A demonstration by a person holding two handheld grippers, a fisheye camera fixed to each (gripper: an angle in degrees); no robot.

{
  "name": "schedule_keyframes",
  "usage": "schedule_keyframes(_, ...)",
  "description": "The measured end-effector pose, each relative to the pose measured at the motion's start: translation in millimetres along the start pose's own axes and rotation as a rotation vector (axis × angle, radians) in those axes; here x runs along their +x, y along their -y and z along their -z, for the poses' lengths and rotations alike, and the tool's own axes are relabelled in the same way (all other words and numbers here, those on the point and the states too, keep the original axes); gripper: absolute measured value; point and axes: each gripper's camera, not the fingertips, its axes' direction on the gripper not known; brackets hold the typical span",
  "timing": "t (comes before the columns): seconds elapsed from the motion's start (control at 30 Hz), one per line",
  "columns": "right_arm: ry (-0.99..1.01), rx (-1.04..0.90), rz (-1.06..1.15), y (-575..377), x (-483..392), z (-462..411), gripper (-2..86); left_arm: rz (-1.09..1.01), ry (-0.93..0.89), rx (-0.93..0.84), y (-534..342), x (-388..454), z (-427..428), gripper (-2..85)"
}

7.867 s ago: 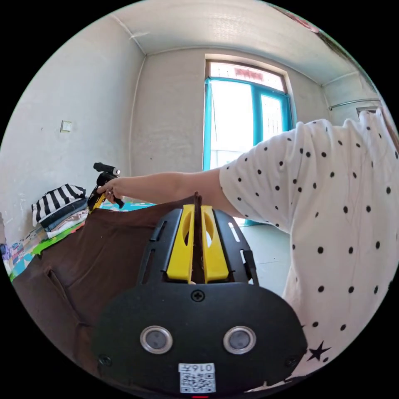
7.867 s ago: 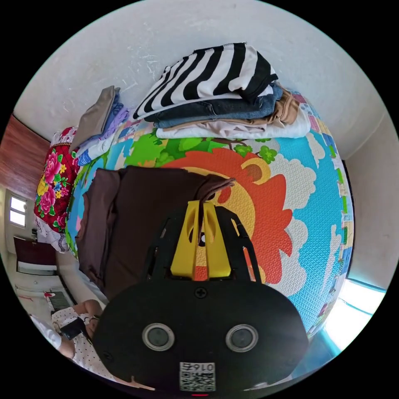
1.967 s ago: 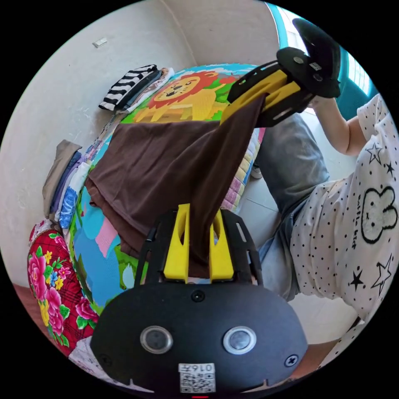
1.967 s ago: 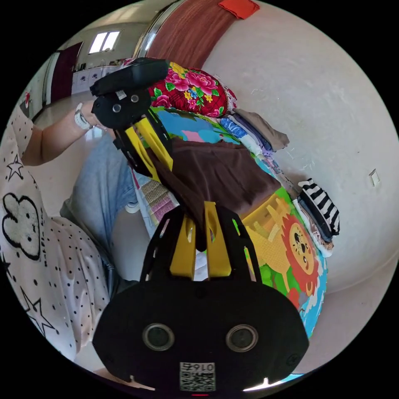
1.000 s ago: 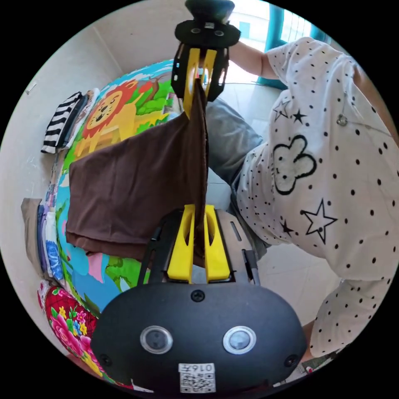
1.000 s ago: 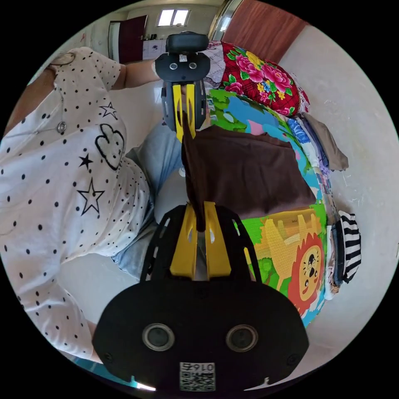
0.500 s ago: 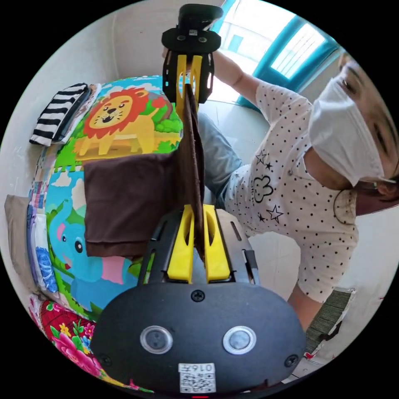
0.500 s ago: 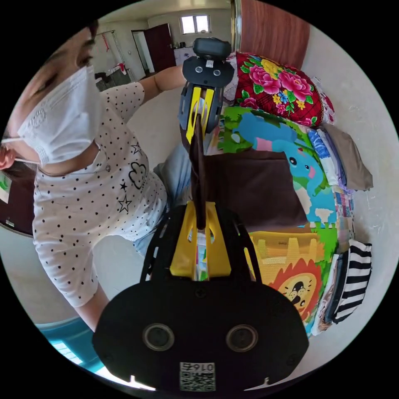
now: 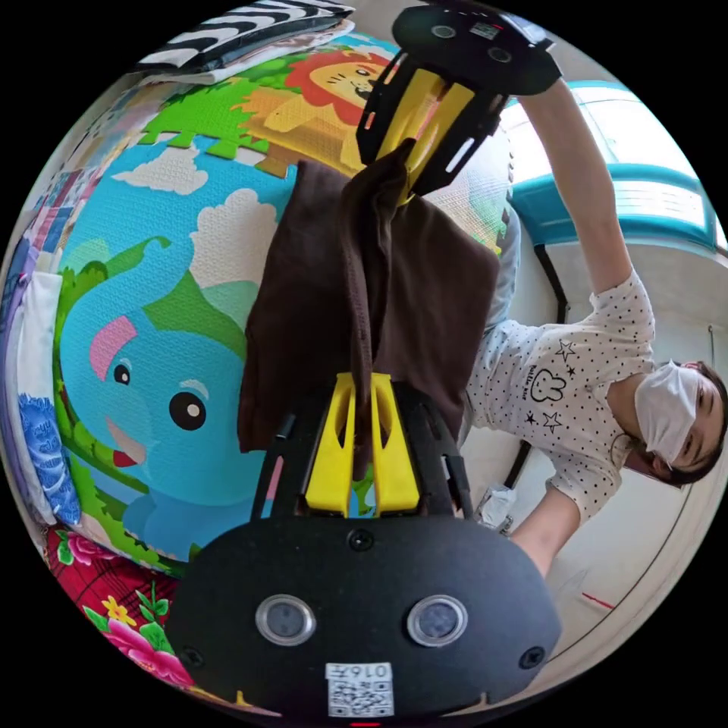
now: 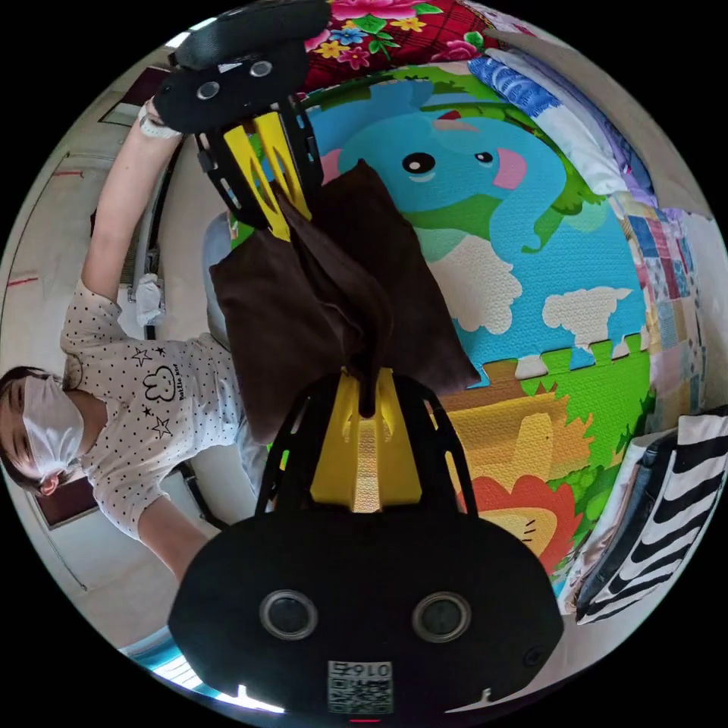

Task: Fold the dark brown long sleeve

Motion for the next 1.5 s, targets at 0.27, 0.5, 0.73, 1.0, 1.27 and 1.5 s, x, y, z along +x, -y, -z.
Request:
schedule_keyframes(0.27,-0.077,0.087,-0.141,-9.3,45.6,-22.5,4.4,0.176,0.029,0.097,-27.3,-51.0,13.6,1.1)
schedule_keyframes(0.5,-0.246,0.159,-0.416,-39.5,70.4,-67.9,6.0,0.408,-0.071,0.466,-113.2,-80.3,37.2,-0.9)
schedule_keyframes(0.73,-0.006,0.504,-0.28,-131.5,-1.4,-119.5,3.1,0.157,-0.467,0.716,-173.2,-24.1,10.1,-0.9)
schedule_keyframes(1.0,0.008,0.646,-0.302,-215.4,-71.2,-266.6,9.4,0.332,-0.336,0.632,-232.7,47.3,-93.1,2.9)
schedule_keyframes(1.27,-0.106,0.788,-0.312,-269.4,-125.8,-378.9,11.2,0.525,0.058,0.832,-340.5,125.9,-141.8,8.6)
schedule_keyframes(1.5,-0.179,0.84,-0.267,-280.7,-173.9,-455.7,11.4,0.607,0.052,0.962,-403.8,176.9,-199.7,11.0)
